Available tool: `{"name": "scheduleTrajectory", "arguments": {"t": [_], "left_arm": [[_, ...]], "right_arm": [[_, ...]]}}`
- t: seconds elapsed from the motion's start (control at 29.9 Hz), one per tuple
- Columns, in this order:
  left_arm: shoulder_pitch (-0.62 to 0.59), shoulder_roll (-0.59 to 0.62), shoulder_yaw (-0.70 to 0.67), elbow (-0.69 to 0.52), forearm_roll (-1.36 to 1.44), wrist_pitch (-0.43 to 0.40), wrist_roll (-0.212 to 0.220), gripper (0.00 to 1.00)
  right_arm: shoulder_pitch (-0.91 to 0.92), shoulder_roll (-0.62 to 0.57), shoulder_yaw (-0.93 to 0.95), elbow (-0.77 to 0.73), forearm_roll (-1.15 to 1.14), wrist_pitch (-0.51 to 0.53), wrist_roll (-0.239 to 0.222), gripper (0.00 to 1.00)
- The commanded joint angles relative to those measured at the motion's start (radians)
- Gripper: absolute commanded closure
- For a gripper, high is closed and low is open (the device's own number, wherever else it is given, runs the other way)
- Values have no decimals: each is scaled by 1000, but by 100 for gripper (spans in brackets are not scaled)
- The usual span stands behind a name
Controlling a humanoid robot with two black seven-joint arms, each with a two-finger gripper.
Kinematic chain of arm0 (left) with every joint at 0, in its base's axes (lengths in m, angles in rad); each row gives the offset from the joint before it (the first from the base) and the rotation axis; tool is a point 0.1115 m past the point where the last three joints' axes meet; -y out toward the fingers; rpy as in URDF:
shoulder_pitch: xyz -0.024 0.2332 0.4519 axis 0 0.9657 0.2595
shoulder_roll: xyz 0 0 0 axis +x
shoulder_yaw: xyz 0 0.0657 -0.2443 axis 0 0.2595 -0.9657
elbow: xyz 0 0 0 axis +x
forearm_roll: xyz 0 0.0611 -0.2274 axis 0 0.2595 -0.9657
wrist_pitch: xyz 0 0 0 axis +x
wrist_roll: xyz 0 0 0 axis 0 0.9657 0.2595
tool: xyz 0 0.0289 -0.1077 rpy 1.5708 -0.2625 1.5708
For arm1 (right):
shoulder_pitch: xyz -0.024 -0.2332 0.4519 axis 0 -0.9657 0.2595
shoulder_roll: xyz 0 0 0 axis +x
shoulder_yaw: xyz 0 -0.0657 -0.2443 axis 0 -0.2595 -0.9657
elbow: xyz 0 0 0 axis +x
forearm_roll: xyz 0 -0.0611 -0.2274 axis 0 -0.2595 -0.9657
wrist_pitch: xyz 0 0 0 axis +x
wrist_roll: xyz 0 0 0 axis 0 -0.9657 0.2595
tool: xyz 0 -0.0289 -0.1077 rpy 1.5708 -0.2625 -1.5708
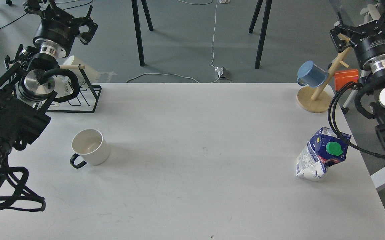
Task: Place cup and milk with both arms
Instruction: 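Move the left gripper down toward the white mug on the table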
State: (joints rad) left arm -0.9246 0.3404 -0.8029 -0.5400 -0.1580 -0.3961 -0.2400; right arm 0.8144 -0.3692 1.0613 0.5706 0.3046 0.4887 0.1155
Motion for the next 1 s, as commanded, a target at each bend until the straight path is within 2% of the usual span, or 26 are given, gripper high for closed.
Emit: {"name": "scheduleTrajectory", "arguments": {"t": [0.0,0.2,0.27,0.3,0.33,0.47,0.54,0.64,0.8,0.97], "left_arm": [[4,5,1,0,0,3,1,0],[10,9,13,3,5,5,10,0],[24,11,36,-9,12,-26,24,0],[36,15,66,-15,15,-67,36,0],[41,26,99,-23,23,-93,41,0],[43,129,185,-72,118,-93,30,0],[43,193,217,-127,246,-93,-4,1],[52,303,235,-237,501,-93,-80,1],[105,486,237,-412,773,-93,-90,1],[162,607,240,-560,1168,-87,-96,9]], "right_arm": [[3,1,-1,2,-1,0,1,1],[-1,-2,-3,17,-2,0,1,1],[-4,-2,-1,22,-2,0,1,1],[-6,0,-1,22,-2,0,1,1],[-6,0,0,23,-2,0,3,1],[-6,1,3,23,-2,0,4,1],[-6,1,12,22,-2,0,4,1],[-7,1,17,22,-2,0,4,1],[-9,3,17,23,-1,0,4,1],[-17,3,19,25,1,0,4,1]]}}
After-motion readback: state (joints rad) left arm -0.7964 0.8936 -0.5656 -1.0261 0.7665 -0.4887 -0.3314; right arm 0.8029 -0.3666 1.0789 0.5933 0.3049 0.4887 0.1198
